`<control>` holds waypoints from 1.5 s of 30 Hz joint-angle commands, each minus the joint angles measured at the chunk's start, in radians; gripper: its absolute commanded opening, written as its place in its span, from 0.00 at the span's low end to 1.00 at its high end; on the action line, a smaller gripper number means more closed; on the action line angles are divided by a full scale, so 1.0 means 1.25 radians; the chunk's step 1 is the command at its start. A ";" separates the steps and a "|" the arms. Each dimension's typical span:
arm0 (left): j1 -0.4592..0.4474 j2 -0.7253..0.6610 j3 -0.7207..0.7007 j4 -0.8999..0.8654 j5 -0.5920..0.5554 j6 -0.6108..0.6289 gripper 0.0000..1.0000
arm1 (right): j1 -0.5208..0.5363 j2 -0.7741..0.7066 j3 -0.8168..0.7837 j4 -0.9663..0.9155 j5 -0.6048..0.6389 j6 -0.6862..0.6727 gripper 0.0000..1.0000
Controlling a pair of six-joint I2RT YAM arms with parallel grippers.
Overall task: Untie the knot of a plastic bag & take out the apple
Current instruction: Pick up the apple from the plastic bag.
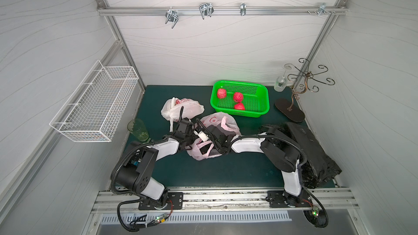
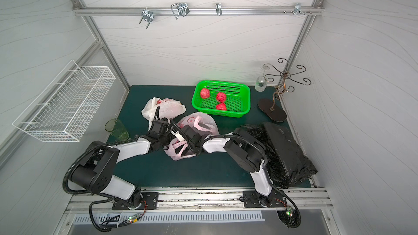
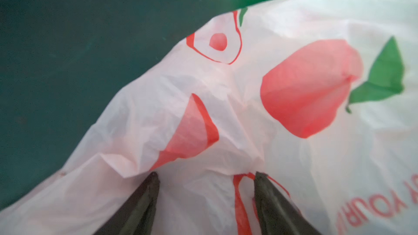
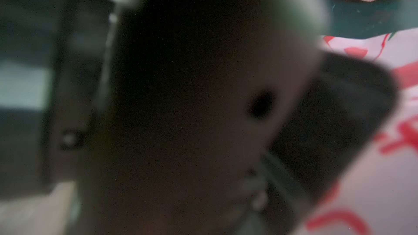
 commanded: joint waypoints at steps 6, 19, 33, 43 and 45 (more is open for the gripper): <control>-0.024 0.010 -0.075 -0.147 0.135 -0.038 0.68 | 0.078 0.052 -0.021 -0.137 0.103 -0.031 0.99; -0.027 0.009 -0.063 -0.143 0.142 -0.053 0.73 | 0.016 0.062 0.037 -0.204 0.022 0.010 0.16; -0.025 0.018 -0.048 -0.164 0.116 -0.029 0.69 | -0.002 -0.428 -0.301 -0.270 0.130 0.054 0.15; -0.026 0.008 -0.040 -0.173 0.115 -0.026 0.68 | -0.047 -0.609 -0.274 -0.358 0.129 0.073 0.12; -0.027 0.005 -0.038 -0.172 0.115 -0.026 0.68 | -0.072 -0.658 -0.221 -0.404 0.121 0.061 0.13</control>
